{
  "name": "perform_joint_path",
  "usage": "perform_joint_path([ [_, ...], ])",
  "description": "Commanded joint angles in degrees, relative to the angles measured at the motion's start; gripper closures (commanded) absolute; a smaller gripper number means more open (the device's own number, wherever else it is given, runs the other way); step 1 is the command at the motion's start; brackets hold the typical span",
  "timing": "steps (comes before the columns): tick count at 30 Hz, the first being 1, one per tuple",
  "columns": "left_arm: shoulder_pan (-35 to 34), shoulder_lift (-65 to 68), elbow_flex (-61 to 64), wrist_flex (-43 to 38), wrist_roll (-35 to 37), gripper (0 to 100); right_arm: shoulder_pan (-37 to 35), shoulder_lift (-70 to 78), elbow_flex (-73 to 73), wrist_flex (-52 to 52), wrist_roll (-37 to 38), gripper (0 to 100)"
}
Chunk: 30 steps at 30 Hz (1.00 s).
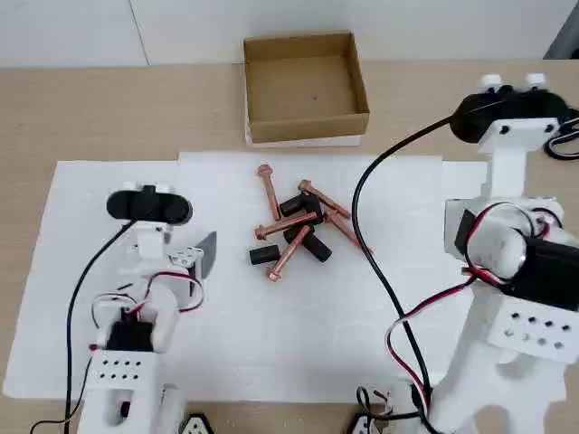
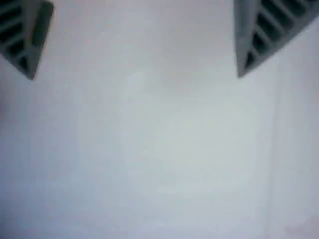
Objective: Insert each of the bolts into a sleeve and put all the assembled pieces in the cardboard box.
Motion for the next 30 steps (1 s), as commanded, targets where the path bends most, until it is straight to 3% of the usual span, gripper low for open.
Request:
perform_joint_path([
  [1, -4.04, -0.26, -11.12, 9.05, -1.58, 75, 0.13, -0.31, -1.58, -0.04, -0.7, 79.8],
  [8, -7.65, -0.18, -26.33, 22.95, -1.85, 75, 0.04, -7.87, -2.11, -1.98, -0.7, 79.8],
  [18, -14.51, 0.35, -41.45, 31.56, -6.77, 75, 0.13, -9.98, -1.67, -1.8, -0.26, 79.9],
  [26, -16.0, 17.93, -57.19, 42.29, -7.21, 75, 0.13, -3.47, -1.85, -0.4, -0.26, 80.0],
  [30, -16.0, 27.16, -63.43, 48.09, -7.03, 75, -3.65, 0.13, -1.76, 0.75, -0.18, 80.0],
])
